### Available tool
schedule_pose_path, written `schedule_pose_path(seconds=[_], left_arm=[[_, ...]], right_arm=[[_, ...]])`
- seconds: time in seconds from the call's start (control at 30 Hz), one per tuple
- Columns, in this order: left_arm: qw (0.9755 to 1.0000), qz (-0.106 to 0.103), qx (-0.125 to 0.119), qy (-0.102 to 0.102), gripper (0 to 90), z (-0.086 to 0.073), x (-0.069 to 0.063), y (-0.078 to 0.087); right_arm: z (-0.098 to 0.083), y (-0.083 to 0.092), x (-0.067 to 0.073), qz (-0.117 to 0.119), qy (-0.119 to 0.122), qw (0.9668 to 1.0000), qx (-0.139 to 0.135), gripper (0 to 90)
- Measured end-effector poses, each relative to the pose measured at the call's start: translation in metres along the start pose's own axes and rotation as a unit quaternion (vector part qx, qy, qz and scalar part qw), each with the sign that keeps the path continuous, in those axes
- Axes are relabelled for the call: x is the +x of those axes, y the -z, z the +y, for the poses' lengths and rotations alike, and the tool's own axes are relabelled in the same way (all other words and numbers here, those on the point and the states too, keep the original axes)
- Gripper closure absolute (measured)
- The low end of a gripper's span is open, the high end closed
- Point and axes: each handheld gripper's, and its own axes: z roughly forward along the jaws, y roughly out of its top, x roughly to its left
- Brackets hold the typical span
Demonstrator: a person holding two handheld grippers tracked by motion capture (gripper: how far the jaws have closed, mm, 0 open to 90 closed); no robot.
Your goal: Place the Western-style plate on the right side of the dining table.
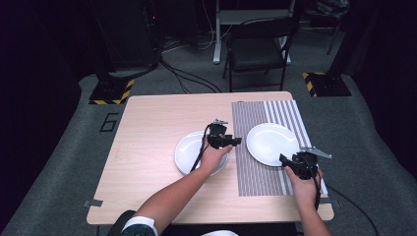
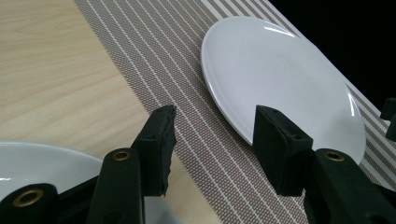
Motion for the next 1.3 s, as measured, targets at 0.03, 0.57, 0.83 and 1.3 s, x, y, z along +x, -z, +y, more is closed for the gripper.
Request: schedule_pose_path(seconds=[0.03, 0.57, 0.83, 1.3], left_arm=[[1.0000, 0.001, -0.003, 0.000, 48.9, 0.000, 0.001, 0.002], [0.9990, 0.033, -0.031, -0.002, 48.4, 0.003, 0.027, 0.054], [0.9973, 0.054, -0.050, 0.008, 48.3, -0.002, 0.045, 0.083], [0.9918, 0.101, -0.071, 0.033, 47.8, -0.025, 0.083, 0.136]], right_arm=[[0.000, 0.000, 0.000, 0.000, 0.000, 1.0000, 0.000, 43.5], [0.016, -0.002, 0.037, 0.035, 0.044, 0.9984, 0.004, 42.8], [0.025, 0.003, 0.057, 0.062, 0.083, 0.9946, 0.003, 42.6], [0.024, 0.002, 0.084, 0.112, 0.123, 0.9861, 0.012, 42.3]])
